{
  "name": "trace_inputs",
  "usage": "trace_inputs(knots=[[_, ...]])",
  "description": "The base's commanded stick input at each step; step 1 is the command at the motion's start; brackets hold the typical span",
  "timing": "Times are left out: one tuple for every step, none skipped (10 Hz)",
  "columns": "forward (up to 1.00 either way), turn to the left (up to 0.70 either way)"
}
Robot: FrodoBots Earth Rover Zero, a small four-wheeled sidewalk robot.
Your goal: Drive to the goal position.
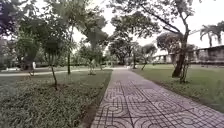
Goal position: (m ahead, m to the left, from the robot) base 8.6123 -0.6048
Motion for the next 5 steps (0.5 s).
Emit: trace_inputs(knots=[[1.0,0.0],[1.0,-0.2],[1.0,-0.08],[1.0,0.0],[1.0,0.0]])
